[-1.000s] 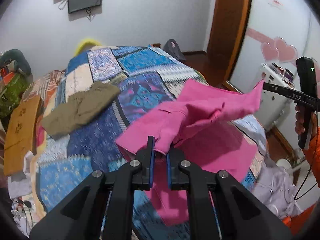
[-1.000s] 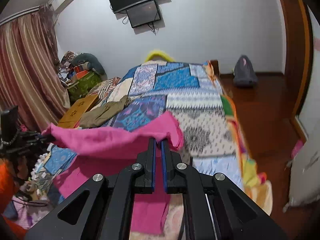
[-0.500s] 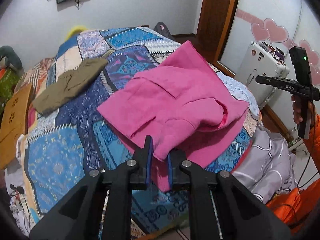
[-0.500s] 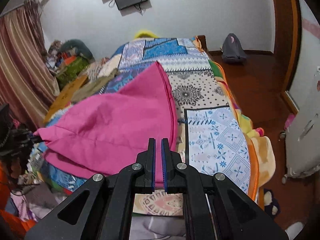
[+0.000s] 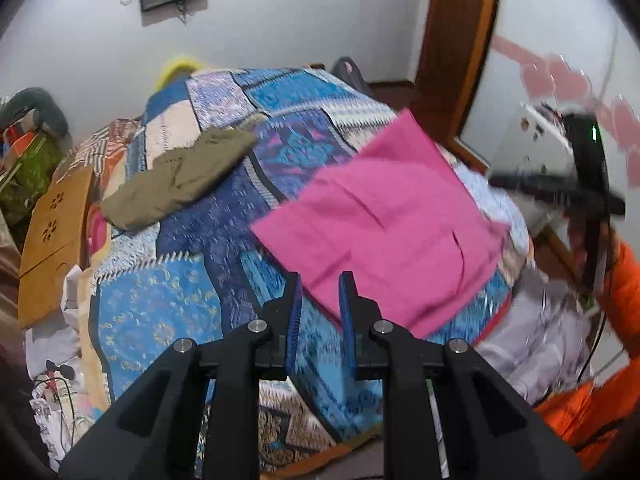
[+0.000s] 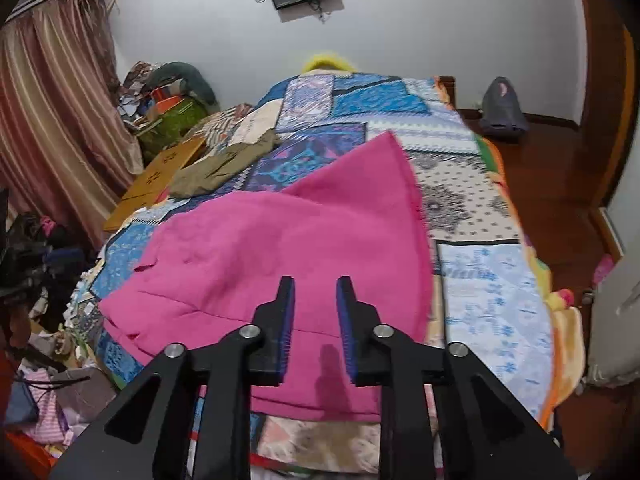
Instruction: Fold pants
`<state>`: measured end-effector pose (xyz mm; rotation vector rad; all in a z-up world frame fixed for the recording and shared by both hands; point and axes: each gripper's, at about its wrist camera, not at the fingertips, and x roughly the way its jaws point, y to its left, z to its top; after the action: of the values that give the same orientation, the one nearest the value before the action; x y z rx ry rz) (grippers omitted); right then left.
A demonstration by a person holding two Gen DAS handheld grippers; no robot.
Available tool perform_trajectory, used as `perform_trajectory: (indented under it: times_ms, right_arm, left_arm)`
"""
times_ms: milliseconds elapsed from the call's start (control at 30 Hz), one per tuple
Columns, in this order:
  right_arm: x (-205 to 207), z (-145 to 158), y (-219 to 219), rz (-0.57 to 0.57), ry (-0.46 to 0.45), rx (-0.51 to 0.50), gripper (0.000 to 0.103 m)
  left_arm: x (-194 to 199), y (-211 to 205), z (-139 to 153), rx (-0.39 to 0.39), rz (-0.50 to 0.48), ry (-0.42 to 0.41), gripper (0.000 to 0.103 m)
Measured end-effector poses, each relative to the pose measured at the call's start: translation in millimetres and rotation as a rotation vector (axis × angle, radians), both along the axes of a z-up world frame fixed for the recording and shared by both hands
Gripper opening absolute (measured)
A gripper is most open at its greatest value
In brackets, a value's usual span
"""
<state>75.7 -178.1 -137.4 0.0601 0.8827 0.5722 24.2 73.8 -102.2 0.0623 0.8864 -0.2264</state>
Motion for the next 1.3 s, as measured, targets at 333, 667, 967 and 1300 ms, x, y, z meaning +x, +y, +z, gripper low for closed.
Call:
perform_trajectory:
  times_ms: [333, 667, 967, 1300]
  right_arm:
    - [-8, -48, 29, 0.078, 0.113, -0.091, 0.022]
    - [-19, -43, 12, 0.058, 0.108, -0.136, 0.036]
    - [11, -13, -5, -0.024, 0.002, -0.139, 0.042]
    - [71, -7, -11, -0.088, -0.041, -0.133, 0.051]
  left_arm:
    - [25, -41, -50, -0.092, -0.015, 0.133, 0.032]
    - [14, -42, -62, -0.042, 0.022, 0.114, 0.042]
    - [54, 15, -38, -0.032, 0.186, 0.031, 0.044]
    - [121, 31, -103, -0.140, 0.192, 0.218, 0.044]
